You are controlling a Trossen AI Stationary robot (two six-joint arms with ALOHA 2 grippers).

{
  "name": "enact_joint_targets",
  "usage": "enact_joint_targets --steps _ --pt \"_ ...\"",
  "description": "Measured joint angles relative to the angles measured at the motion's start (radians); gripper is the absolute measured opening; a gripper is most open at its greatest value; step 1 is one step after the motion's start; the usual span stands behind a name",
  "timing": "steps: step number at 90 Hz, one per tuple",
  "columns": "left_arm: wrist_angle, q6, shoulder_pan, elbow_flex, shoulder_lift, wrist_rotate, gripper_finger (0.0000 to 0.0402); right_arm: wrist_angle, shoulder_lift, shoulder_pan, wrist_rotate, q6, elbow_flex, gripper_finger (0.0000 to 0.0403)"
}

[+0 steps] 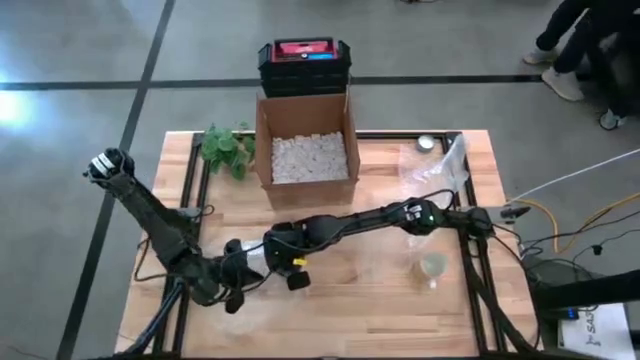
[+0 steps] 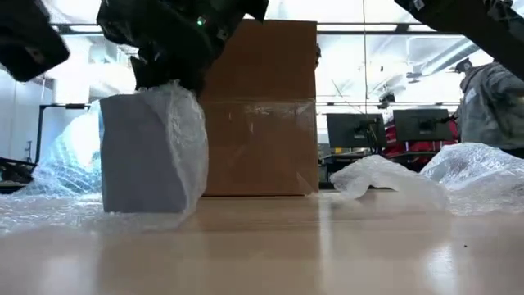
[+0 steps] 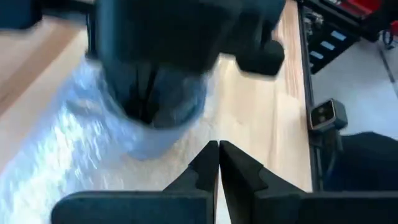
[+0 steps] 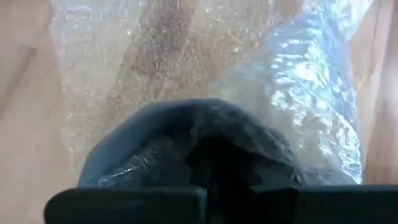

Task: Wrap mug
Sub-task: Wrap the blue mug using the left bubble wrap

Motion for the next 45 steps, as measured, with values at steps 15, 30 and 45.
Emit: enact_joint_targets --steps 15,30,45 --pt "-0.194 -0.087 -0.028 0.052 0.015 0.041 0.0000 0.000 0.000 0.003 0.001 -0.029 0.000 0.0002" --pt "-0.487 -0.086 -0.037 0.250 0.108 0.042 0.0000 0.006 -0.033 0.003 0.001 -0.033 0.000 0.0002" --pt "-0.654 -0.133 -0.062 0.363 0.233 0.131 0.0000 0.002 -0.065 0.002 0.002 -0.036 0.001 0.0002"
